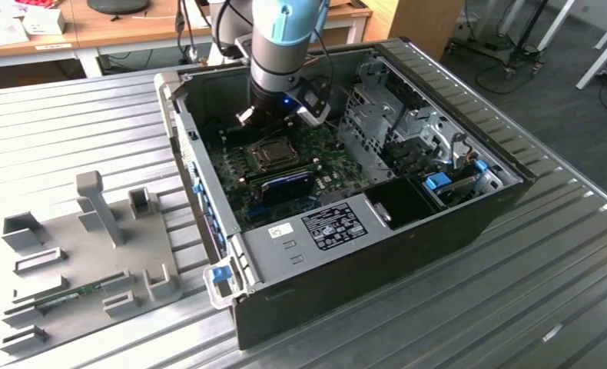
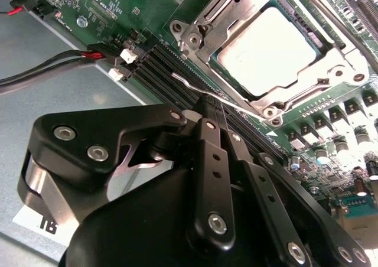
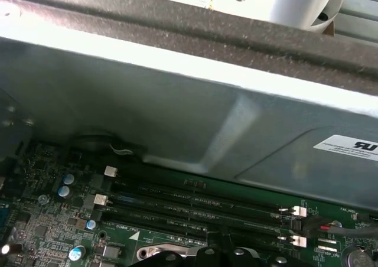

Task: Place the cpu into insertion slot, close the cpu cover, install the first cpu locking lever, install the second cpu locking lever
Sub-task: 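Install the first cpu locking lever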

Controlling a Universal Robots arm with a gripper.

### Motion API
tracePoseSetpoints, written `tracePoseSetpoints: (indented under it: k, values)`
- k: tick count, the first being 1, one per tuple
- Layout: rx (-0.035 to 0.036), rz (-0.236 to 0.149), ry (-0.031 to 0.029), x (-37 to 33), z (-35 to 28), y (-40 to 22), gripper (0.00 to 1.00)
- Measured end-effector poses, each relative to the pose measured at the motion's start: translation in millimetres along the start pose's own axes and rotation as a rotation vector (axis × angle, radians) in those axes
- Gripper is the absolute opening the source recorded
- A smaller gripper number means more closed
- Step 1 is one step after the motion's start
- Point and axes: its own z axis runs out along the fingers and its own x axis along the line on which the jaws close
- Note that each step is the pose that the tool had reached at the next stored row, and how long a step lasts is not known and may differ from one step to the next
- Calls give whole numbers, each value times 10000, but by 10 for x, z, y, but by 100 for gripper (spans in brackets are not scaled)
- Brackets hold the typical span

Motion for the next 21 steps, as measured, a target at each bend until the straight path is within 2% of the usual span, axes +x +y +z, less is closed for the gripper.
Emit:
tracePoseSetpoints:
  k: [8,21]
  values:
    - [-1,0,2,-1,7,-3,10]
    - [-1,1,0,-40,32,-19,10]
